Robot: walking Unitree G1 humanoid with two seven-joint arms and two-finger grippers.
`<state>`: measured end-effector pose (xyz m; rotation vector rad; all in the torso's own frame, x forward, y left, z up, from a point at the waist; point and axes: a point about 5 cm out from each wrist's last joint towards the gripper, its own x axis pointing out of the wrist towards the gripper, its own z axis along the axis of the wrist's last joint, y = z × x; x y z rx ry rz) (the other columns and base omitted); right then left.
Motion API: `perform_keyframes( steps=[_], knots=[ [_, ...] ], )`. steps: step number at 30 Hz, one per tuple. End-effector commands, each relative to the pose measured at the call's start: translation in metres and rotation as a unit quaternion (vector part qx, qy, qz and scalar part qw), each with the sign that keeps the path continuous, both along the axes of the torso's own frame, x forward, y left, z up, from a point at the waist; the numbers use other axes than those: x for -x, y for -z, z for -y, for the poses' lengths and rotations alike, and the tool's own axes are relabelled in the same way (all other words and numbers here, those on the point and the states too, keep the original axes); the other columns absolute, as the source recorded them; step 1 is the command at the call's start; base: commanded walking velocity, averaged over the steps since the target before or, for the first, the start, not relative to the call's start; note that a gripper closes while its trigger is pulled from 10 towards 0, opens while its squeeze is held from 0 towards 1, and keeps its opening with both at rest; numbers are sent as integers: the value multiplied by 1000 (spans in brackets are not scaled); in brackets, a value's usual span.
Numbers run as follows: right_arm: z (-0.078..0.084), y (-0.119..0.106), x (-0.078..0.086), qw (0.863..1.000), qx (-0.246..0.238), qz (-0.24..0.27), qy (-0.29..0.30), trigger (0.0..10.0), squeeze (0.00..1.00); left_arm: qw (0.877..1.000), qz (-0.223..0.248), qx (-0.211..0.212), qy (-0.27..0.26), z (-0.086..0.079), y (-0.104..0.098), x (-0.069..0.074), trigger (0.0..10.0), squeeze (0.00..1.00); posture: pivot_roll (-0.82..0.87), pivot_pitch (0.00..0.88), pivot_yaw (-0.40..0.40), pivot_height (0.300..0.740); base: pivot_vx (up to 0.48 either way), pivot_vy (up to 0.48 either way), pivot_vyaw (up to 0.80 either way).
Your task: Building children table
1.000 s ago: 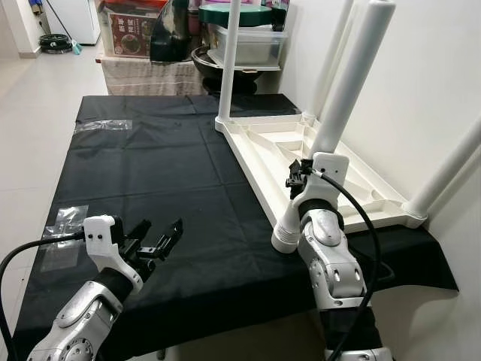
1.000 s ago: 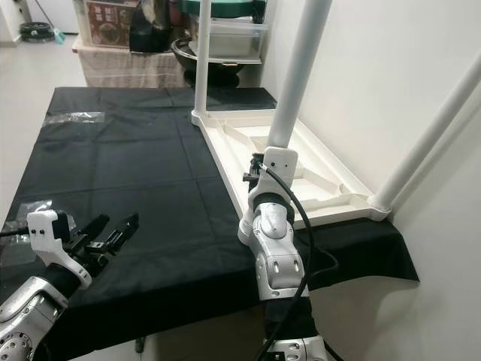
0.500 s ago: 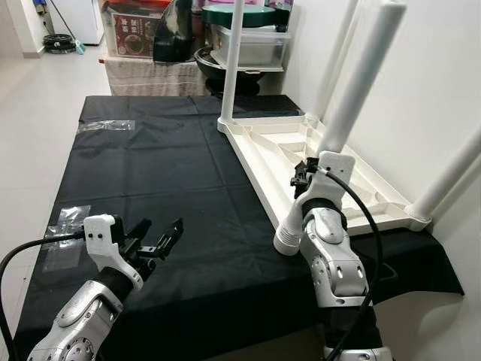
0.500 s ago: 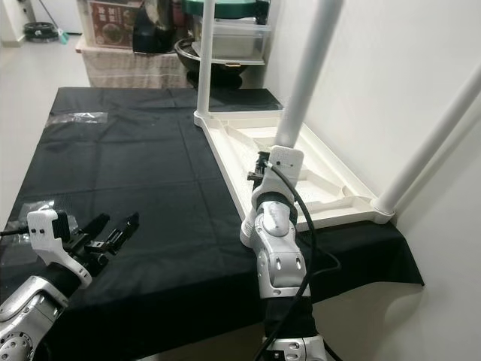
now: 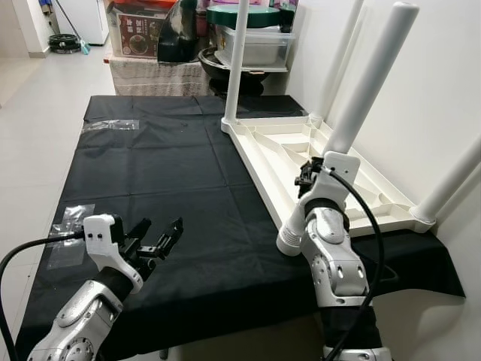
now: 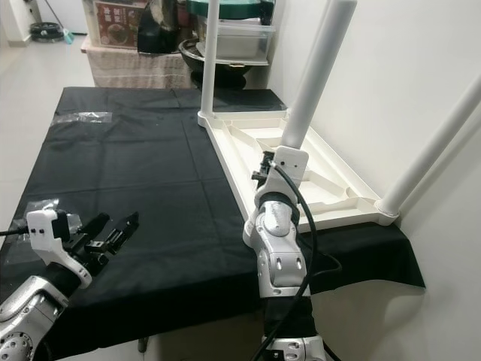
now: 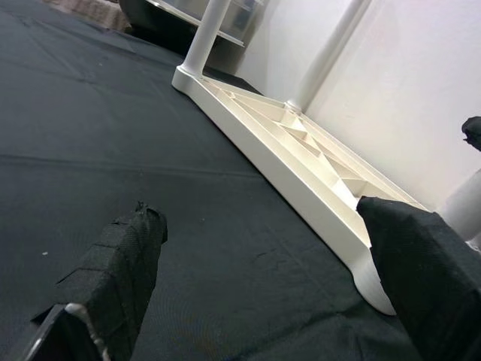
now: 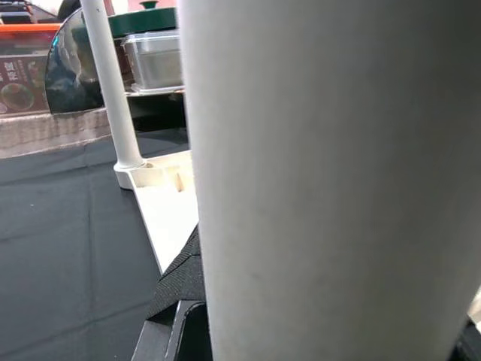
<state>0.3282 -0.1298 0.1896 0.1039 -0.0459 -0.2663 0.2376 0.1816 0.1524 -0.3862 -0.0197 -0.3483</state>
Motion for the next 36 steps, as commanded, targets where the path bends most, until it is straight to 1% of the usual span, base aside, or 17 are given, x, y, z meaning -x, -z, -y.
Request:
perform_keyframes(
  steps=[1,36],
  knots=[
    [9,16,3,999,13,-37,24,10000,0,1000,-2,0,0,1,2,0,10000,0,73,0,-125,740,0,0,0],
    [3,3,3,1000,27,5,6,10000,0,1000,1,1,2,2,2,-2,10000,0,68,0,-125,740,0,0,0]
  ],
)
